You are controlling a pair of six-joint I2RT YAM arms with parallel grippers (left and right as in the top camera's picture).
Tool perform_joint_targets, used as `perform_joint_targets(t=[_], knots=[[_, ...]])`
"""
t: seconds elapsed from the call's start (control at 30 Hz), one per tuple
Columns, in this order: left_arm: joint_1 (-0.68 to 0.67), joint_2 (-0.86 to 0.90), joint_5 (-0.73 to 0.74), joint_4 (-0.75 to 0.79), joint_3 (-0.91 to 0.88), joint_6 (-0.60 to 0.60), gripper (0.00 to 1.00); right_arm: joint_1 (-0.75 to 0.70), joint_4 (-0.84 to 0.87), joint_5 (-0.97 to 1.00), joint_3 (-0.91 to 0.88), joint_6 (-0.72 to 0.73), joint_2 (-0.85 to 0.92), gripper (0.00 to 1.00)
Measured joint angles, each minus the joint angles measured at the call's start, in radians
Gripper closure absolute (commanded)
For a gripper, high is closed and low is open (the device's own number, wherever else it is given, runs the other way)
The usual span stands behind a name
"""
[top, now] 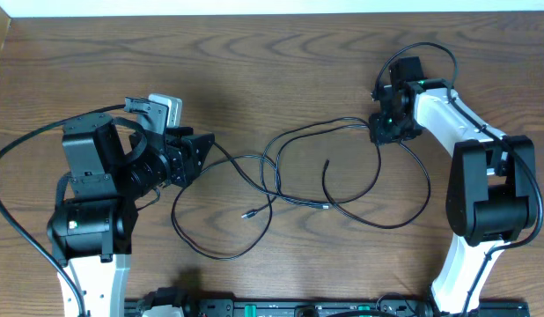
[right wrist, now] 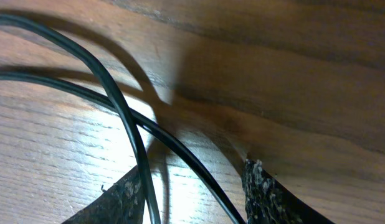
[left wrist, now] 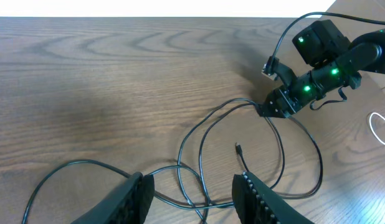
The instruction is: Untangle cables
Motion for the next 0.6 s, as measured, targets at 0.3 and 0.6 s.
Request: perform_joint_targets(t=[0.3, 0.6], knots=[[0.000, 0.000, 0.005, -0.001, 0.000, 0.000, 0.53, 0.012, -0.028, 0.031, 0.021, -0.002, 0.018, 0.99], [0.000, 0.000, 0.005, -0.001, 0.000, 0.000, 0.54, 0.066, -0.027, -0.148, 0.025, -0.024, 0.028, 0.99]])
